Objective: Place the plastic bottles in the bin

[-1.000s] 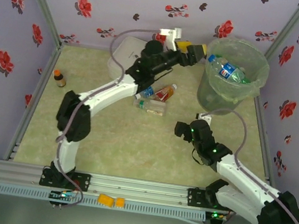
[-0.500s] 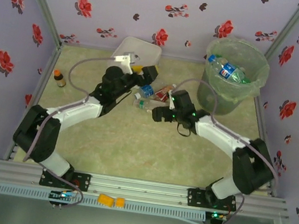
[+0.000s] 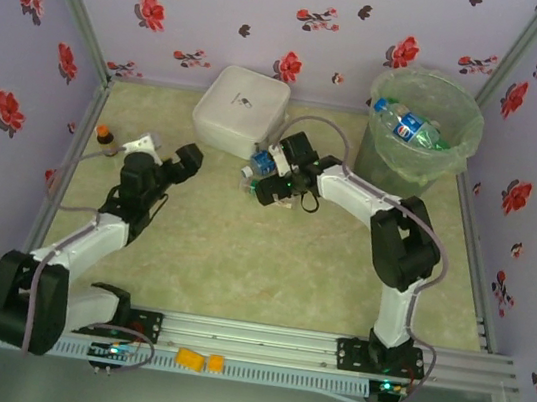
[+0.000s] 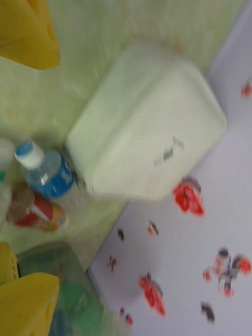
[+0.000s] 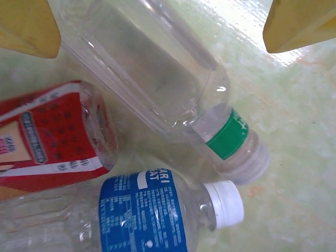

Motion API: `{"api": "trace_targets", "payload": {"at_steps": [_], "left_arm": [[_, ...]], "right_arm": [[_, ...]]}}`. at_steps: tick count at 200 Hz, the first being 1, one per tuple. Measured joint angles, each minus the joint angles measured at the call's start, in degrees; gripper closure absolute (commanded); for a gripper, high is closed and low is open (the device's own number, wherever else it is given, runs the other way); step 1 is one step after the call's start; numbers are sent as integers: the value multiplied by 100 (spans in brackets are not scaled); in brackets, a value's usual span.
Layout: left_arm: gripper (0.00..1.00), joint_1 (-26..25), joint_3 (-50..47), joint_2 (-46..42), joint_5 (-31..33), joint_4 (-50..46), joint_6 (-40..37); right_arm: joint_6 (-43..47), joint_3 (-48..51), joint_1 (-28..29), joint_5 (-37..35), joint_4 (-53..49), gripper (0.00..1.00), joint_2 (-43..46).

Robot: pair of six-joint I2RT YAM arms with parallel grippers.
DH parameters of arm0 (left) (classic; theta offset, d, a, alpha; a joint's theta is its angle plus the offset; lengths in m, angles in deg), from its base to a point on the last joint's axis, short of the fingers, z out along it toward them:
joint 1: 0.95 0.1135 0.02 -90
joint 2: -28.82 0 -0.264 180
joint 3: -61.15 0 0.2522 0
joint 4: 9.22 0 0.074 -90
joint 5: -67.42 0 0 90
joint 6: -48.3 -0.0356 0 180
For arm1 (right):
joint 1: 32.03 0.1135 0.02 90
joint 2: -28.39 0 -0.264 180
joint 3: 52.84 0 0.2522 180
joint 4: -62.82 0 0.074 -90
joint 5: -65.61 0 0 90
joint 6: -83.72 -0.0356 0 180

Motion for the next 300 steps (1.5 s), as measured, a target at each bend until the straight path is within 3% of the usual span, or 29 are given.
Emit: {"api": "trace_targets", "payload": {"at_steps": [62, 130, 245, 300], "left_arm": [[0, 205, -7, -254, 4, -669, 15], [0, 205, 4, -271, -42, -671, 140], [0, 247, -216, -728, -79, -691, 155], [0, 411, -345, -1279, 66, -933, 157]], "right_arm": [[258, -245, 291, -118, -402, 0, -317], [258, -240, 667, -149, -728, 0, -317], [192, -22, 824, -114, -894, 2, -260], [271, -428, 824, -302, -1082, 3, -354]]}}
